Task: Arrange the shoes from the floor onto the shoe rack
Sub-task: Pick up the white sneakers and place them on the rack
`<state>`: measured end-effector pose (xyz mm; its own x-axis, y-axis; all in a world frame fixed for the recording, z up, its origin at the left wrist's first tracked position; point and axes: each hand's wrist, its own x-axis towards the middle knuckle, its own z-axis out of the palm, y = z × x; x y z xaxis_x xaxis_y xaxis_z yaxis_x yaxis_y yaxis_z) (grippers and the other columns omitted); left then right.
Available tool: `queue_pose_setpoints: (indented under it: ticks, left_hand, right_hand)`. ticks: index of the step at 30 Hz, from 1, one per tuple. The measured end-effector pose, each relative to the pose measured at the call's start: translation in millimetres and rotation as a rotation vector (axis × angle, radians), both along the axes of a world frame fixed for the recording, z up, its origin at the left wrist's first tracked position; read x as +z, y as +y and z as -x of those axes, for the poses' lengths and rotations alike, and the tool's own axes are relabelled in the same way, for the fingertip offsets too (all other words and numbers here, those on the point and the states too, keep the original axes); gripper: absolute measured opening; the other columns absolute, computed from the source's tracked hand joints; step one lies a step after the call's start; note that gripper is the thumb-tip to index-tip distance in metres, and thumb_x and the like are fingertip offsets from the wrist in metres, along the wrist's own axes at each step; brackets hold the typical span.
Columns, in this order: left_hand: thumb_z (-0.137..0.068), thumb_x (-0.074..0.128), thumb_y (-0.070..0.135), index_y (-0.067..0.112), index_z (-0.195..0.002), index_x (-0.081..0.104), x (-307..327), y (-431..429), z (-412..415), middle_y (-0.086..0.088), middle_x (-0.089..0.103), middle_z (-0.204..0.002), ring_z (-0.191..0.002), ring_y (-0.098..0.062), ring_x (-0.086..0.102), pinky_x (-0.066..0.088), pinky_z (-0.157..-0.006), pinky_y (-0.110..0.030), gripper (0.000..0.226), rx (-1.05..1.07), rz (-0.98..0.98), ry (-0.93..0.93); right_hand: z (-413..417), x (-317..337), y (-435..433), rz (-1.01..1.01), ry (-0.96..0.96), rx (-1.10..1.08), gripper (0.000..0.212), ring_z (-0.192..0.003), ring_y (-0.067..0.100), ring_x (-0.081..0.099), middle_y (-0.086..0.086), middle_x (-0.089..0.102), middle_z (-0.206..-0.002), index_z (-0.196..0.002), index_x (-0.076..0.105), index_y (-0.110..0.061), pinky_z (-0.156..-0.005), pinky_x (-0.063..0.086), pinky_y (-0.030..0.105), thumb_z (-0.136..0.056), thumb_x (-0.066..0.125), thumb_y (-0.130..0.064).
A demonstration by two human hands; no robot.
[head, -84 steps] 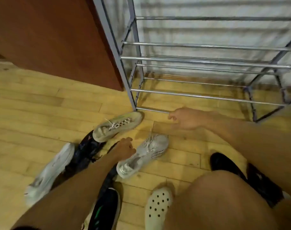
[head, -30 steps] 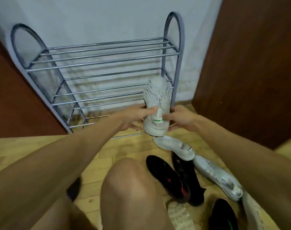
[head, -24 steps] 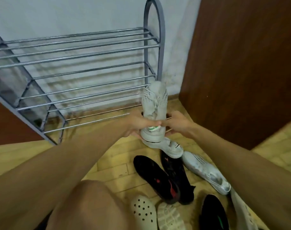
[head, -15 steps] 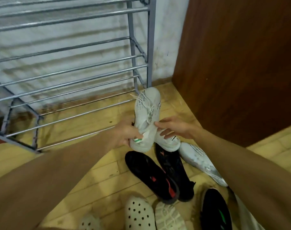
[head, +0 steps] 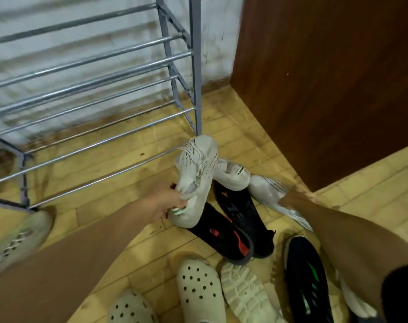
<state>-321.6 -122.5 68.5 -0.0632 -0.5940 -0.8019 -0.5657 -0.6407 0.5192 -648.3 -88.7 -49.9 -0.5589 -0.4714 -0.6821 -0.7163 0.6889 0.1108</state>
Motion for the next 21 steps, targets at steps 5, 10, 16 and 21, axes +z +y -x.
queue_pose_setpoints:
  ticks: [5,10,16,21]
  left_hand:
    - [-0.084,0.064,-0.001,0.015,-0.084,0.060,9,22,15,-0.002,0.059,-0.079,-0.076,-0.018,0.056,0.046,-0.065,-0.028,0.017,-0.088,0.033,-0.007]
    - [-0.084,0.066,0.001,0.011,-0.096,0.061,21,33,37,-0.009,0.063,-0.095,-0.088,-0.022,0.058,0.048,-0.075,-0.034,0.016,-0.134,0.057,0.025]
    - [-0.086,0.065,0.005,0.009,-0.122,0.057,33,41,53,-0.010,0.063,-0.122,-0.116,-0.030,0.057,0.045,-0.101,-0.048,0.037,-0.166,0.051,0.017]
    - [-0.081,0.070,0.003,0.005,-0.115,0.061,43,45,52,-0.015,0.067,-0.114,-0.108,-0.032,0.062,0.052,-0.091,-0.048,0.035,-0.237,0.076,-0.041]
  right_hand:
    - [9,11,41,0.165,0.078,0.091,0.072,-0.141,0.037,0.024,0.016,0.027,-0.154,-0.145,0.032,-0.007,-0.110,0.026,0.057,-0.089,0.054,-0.048]
    - [18,19,52,0.070,0.066,0.123,0.046,-0.139,0.040,0.023,0.020,0.024,-0.151,-0.129,0.048,-0.008,-0.114,0.018,0.060,-0.086,0.057,-0.021]
    - [26,27,66,0.066,0.017,0.192,0.063,-0.122,0.043,0.044,0.022,0.041,-0.131,-0.133,0.031,-0.019,-0.106,0.030,0.056,-0.082,0.066,-0.008]
    - [21,46,64,0.093,0.088,0.337,0.072,-0.115,0.034,0.056,0.018,0.056,-0.125,-0.146,0.023,-0.009,-0.092,0.047,0.043,-0.086,0.063,-0.007]
